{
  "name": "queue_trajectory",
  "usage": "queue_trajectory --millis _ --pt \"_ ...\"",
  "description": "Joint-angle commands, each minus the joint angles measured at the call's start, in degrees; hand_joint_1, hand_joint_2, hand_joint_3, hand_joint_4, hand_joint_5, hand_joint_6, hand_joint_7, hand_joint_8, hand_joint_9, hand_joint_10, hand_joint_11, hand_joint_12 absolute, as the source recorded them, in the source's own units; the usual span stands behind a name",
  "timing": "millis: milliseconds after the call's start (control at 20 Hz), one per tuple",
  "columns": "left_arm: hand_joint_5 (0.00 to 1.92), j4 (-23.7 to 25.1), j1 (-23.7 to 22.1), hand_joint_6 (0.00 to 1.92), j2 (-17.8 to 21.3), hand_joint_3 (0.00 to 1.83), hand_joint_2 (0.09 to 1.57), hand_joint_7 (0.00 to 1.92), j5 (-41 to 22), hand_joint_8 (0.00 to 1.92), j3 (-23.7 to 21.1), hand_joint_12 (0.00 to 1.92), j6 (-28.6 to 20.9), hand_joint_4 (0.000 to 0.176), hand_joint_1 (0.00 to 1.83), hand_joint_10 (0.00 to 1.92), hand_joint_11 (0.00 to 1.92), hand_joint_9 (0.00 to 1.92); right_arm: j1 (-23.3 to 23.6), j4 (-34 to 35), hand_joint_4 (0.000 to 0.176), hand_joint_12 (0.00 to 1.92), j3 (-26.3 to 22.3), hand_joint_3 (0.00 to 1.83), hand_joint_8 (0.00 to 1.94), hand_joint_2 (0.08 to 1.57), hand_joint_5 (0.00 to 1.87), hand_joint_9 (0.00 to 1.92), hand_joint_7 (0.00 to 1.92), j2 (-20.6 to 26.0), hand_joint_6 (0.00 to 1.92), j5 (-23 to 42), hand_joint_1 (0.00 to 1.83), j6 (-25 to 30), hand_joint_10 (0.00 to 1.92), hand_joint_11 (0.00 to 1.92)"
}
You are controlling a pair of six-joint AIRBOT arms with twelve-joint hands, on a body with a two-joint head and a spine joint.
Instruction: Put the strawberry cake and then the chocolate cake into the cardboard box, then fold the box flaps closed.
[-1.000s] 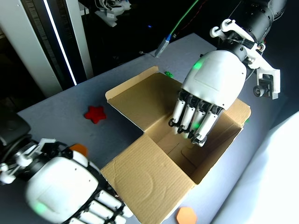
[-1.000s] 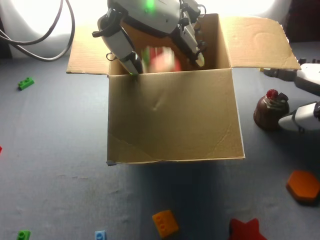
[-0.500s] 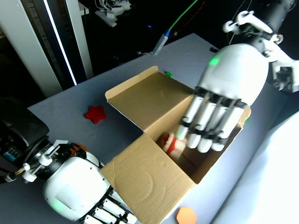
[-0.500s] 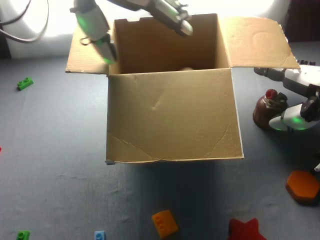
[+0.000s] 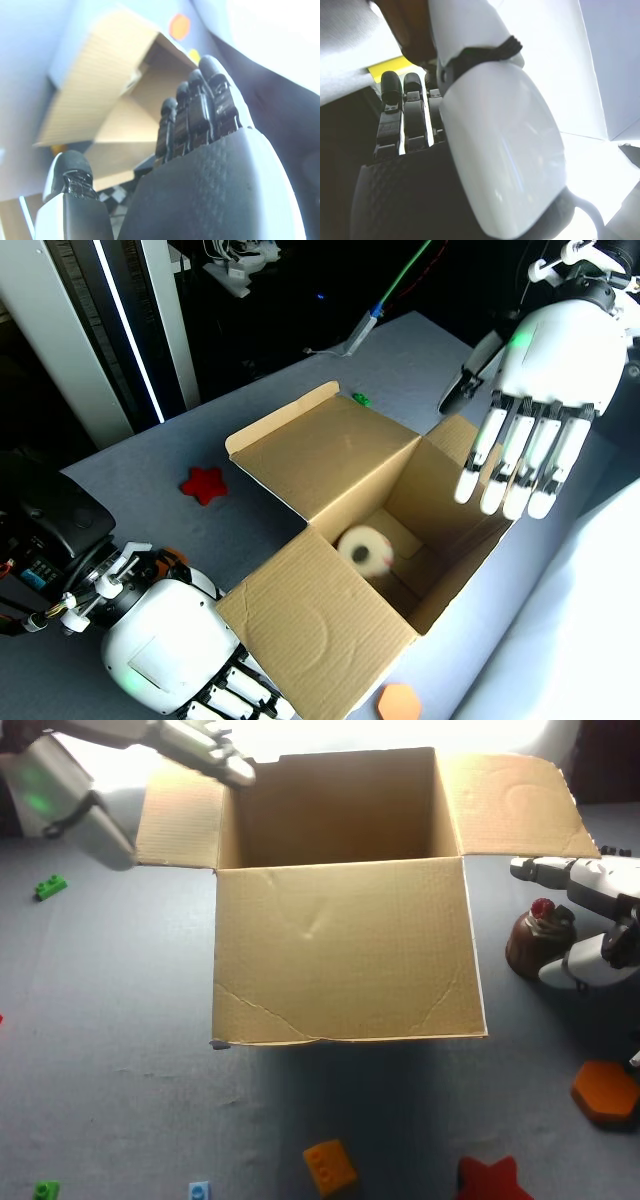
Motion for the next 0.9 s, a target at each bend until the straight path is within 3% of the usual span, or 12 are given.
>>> queue_trajectory --millis 0,350,400,450,500,550,600,650,850 --pt "0.13 -2.97 -0.82 0.00 1.25 0.01 1.09 0.13 1.82 0.00 -0.28 0.70 -0.16 0.012 0.05 0.00 0.00 0.15 -0.01 -1.43 0.031 0.61 0.40 0.00 0.00 1.03 0.05 0.11 0.06 0.67 0.00 3.75 1.23 0.05 0.00 0.00" --pt "0.14 -2.68 0.16 0.00 9.92 0.00 1.09 0.14 1.29 0.00 -2.70 0.74 -1.37 0.015 0.04 0.00 0.00 0.16 -0.13 -1.44 0.034 0.76 0.40 0.00 0.00 1.03 0.08 0.12 0.08 1.00 0.01 3.75 1.23 -0.12 0.01 0.00" --pt "0.15 -2.70 0.62 0.01 10.94 0.00 1.09 0.14 1.24 0.00 -3.05 0.74 -1.48 0.020 0.04 0.00 0.00 0.16 -0.13 -1.44 0.008 0.88 0.40 0.00 0.03 1.04 0.18 0.19 0.22 1.01 0.04 3.75 1.23 -0.12 0.03 0.00" --pt "0.15 -2.91 1.47 0.01 12.07 0.00 1.09 0.14 1.22 0.00 -3.68 0.74 -1.61 0.020 0.04 0.00 0.00 0.16 -0.14 -1.44 0.008 0.88 0.39 0.00 0.03 1.04 0.18 0.19 0.22 1.01 0.04 3.75 1.23 -0.12 0.03 0.00" --pt "0.15 -3.56 3.09 0.01 13.42 0.00 1.09 0.15 0.92 0.00 -4.86 0.74 -1.75 0.025 0.06 0.01 0.00 0.17 -0.24 -1.44 0.000 1.45 0.39 0.00 0.15 1.04 0.54 0.45 0.61 0.99 0.12 3.75 1.22 -0.13 0.43 0.00" --pt "0.15 -4.21 4.36 0.00 14.19 0.00 1.09 0.15 0.75 0.00 -5.71 0.74 -1.88 0.028 0.06 0.00 0.00 0.16 -0.29 -1.44 0.000 1.76 0.39 0.00 1.10 1.15 0.82 0.48 0.78 0.99 0.84 3.75 1.19 -0.15 1.01 0.06" --pt "0.15 -5.55 6.38 0.00 15.33 0.00 1.09 0.15 0.49 0.00 -7.07 0.74 -1.98 0.028 0.06 0.00 0.00 0.16 -0.38 -1.45 0.000 1.76 0.39 0.00 1.10 1.15 0.82 0.48 0.78 0.99 0.84 3.75 1.19 -0.23 1.01 0.06" --pt "0.14 -7.73 8.90 0.00 16.74 0.00 1.09 0.15 -0.03 0.00 -9.14 0.75 -2.25 0.031 0.05 0.00 0.00 0.16 -0.45 -1.45 0.000 1.91 0.39 0.00 1.33 1.17 0.94 0.51 0.84 0.98 0.93 3.75 1.20 -0.31 1.38 0.17" --pt "0.16 -16.47 15.98 0.00 20.01 0.00 1.09 0.17 -0.15 0.00 -14.25 0.81 -2.48 0.027 0.07 0.01 0.00 0.18 -0.32 -1.46 0.000 1.92 0.40 0.00 1.33 1.16 1.00 0.53 0.84 0.99 0.88 3.77 1.21 -0.35 1.43 0.19"
